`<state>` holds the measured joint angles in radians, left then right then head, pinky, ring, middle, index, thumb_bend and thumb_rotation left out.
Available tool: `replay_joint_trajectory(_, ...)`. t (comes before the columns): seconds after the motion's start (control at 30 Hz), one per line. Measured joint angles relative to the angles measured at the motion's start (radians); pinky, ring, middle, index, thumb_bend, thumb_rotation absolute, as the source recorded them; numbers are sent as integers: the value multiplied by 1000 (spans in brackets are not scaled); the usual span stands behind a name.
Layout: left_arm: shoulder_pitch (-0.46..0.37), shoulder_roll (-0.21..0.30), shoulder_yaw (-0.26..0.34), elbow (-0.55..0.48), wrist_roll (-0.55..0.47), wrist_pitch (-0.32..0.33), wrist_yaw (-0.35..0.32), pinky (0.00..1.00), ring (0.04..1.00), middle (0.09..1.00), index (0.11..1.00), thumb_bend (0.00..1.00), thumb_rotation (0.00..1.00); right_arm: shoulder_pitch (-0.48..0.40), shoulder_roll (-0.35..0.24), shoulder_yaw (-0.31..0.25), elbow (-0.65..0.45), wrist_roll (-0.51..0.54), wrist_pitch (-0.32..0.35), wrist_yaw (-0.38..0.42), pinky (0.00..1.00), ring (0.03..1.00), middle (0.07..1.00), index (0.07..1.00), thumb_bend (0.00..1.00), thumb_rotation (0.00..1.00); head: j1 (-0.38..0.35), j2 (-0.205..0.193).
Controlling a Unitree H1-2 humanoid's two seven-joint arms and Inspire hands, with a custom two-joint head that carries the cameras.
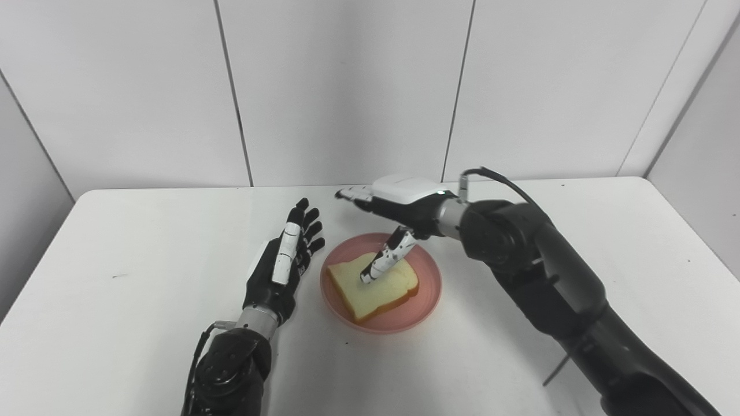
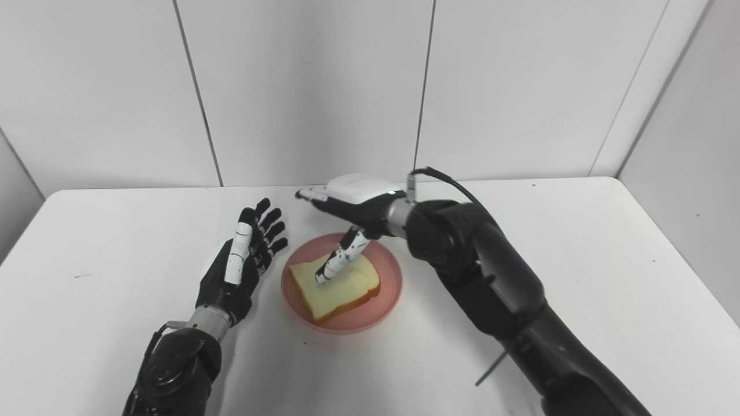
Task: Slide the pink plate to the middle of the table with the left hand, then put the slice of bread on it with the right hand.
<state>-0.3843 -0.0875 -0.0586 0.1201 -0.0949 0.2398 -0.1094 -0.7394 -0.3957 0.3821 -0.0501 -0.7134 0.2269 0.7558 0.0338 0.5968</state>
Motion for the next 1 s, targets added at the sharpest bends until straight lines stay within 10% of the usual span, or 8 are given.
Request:
replay_joint_trajectory(0.3, 30, -2, -13, -3, 73, -15, 59, 904, 931, 941, 939, 839, 972, 241, 71, -209, -42, 182, 25, -220, 938, 997, 1000, 1000, 664, 983, -2, -9)
replay_joint_trajectory(0.6, 68, 9, 6, -33, 77, -72, 71, 921, 928, 933, 933, 898, 939, 463, 245, -382, -113, 428, 69, -393, 1000, 1000, 1000, 1000, 564, 1000, -14, -15)
replay_joint_trajectory(1.0, 79, 35, -7, -27, 123, -148, 74, 939, 947, 953, 954, 867, 984, 519, 301, -428, -97, 587, -52, -567, 1000, 1000, 1000, 1000, 444, 1000, -12, -18)
